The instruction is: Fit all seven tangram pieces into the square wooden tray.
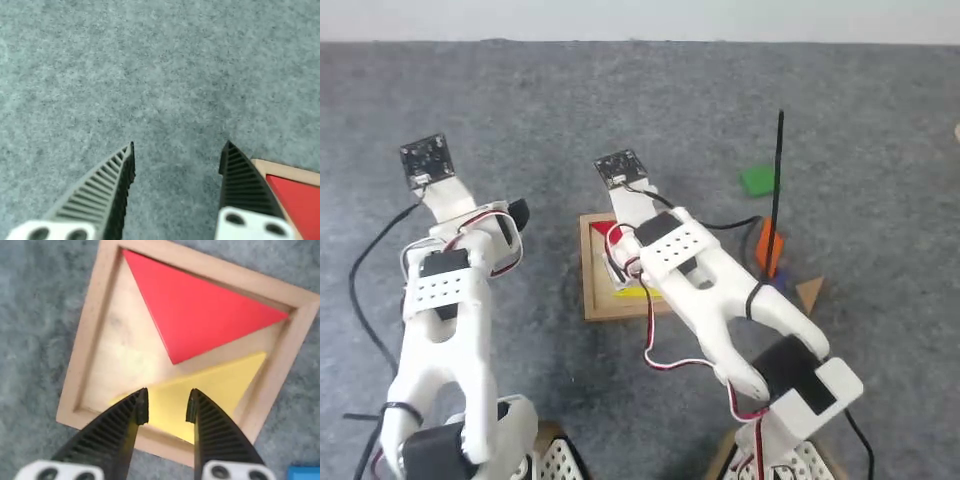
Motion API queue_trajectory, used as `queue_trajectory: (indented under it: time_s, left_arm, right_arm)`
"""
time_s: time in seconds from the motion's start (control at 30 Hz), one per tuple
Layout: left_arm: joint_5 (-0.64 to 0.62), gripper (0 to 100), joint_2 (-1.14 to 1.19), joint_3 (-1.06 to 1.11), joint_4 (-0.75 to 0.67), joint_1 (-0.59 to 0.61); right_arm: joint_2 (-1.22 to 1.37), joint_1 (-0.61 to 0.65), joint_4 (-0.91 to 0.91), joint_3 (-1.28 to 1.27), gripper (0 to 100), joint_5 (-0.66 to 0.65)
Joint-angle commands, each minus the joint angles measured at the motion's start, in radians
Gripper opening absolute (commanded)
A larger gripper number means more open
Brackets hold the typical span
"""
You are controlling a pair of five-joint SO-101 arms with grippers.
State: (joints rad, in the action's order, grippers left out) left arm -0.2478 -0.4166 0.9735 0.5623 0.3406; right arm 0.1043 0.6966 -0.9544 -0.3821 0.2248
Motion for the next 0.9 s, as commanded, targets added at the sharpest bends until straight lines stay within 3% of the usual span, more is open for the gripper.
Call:
queue_trajectory:
  time_s: [0.0,0.63,0.87]
  left_arm:
    - [0.011,27,-0.002,-0.045,-0.018,-0.008]
    - [0.04,27,-0.002,-0.045,-0.018,-0.014]
    - [0.04,27,-0.002,-0.044,-0.018,-0.014]
  right_arm:
    - [-0.041,-0.019,0.004,-0.002,14.5,-0.038]
    - [-0.09,-0.104,-0.018,-0.126,14.7,-0.087]
    - [0.005,-0.039,-0.012,-0.091,14.5,-0.167]
